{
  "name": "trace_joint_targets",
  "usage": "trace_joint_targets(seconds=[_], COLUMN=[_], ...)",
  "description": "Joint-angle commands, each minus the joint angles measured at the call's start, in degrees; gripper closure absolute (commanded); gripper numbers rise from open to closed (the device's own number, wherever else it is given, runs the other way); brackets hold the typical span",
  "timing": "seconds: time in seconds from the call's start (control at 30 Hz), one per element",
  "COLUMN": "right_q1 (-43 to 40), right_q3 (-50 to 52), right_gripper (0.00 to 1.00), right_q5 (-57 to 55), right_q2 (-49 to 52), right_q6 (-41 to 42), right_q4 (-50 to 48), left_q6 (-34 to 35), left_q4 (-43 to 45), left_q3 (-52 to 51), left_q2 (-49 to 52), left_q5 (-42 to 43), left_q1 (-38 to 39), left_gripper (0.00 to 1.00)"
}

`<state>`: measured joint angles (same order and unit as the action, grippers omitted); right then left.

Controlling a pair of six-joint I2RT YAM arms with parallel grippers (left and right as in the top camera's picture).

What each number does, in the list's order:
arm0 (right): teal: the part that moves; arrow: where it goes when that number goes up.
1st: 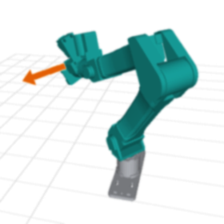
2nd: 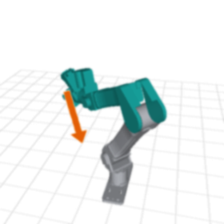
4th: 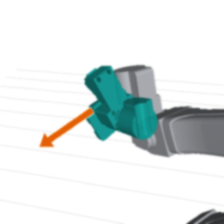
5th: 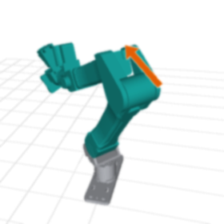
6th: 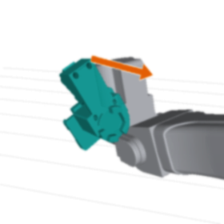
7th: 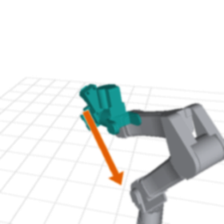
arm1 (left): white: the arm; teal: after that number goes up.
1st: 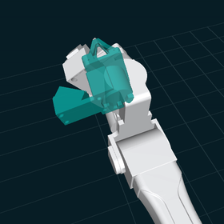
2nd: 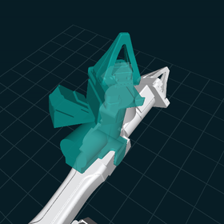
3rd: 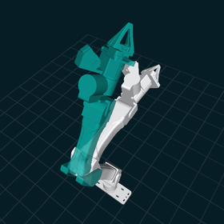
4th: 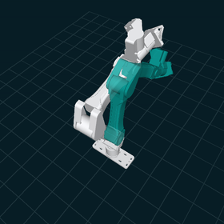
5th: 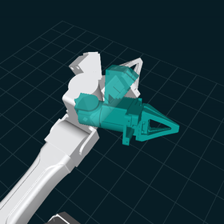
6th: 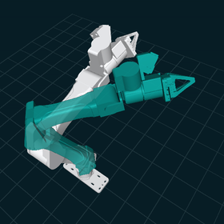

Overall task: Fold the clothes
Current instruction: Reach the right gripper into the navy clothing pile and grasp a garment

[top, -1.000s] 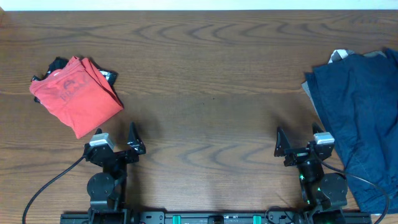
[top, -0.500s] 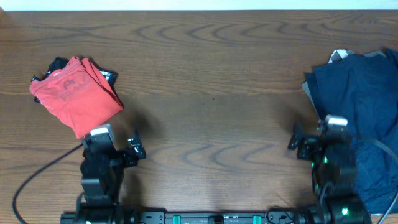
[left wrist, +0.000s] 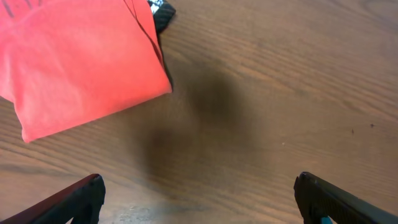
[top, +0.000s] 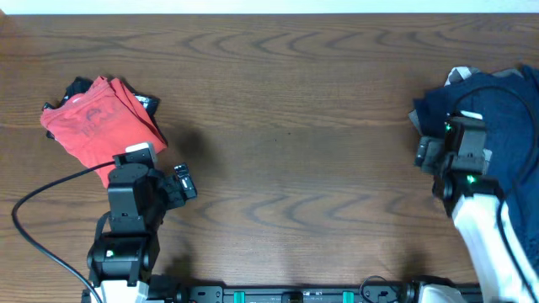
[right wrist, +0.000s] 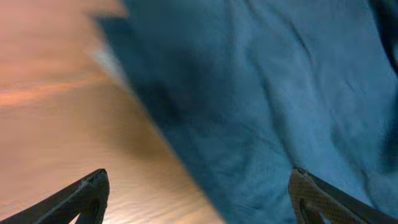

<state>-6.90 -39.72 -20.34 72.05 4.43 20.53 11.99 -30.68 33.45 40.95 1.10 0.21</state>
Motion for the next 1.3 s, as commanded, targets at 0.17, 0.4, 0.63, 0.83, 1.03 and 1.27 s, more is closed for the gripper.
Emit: trace_joint_targets(seconds=[0.17, 0.4, 0.63, 0.83, 1.03, 1.27], right_q1=[-8.87, -10.01, -10.32, -10.29, -10.34, -10.36], right_q3=[-0.68, -0.66, -0.66, -0.66, -0.66, -0.66], right_gripper=[0.21, 0.26, 0.28, 0.26, 0.27, 0.38], right_q5=[-6.67, -6.51, -5.9, -2.14, -4.63, -4.94], right_q2=[14.34, 17.35, 17.35, 17.35, 17.55, 17.97], right_q6=[2.43, 3.45, 3.67, 3.58, 3.23, 3.26], right_q4=[-0.76, -1.7, -1.92, -0.15, 0.74, -0.09], left_q6=[0.09, 0.11, 0.11, 0.11, 0.11, 0.11], left_q4=[-0.15, -0.15, -0.15, -0.15, -0.15, -0.15], left_q3=[1.29, 1.29, 1.29, 1.29, 1.29, 1.29], left_q2=[0.22, 0.22, 0.22, 0.22, 0.22, 0.22], left_q5=[-0.04, -0.04, -0.04, -0.04, -0.04, -0.04], left_q1=[-0.24, -0.26, -0.26, -0.26, -0.26, -0.26], left_gripper=[0.02, 0.02, 0.02, 0.02, 0.02, 0.02])
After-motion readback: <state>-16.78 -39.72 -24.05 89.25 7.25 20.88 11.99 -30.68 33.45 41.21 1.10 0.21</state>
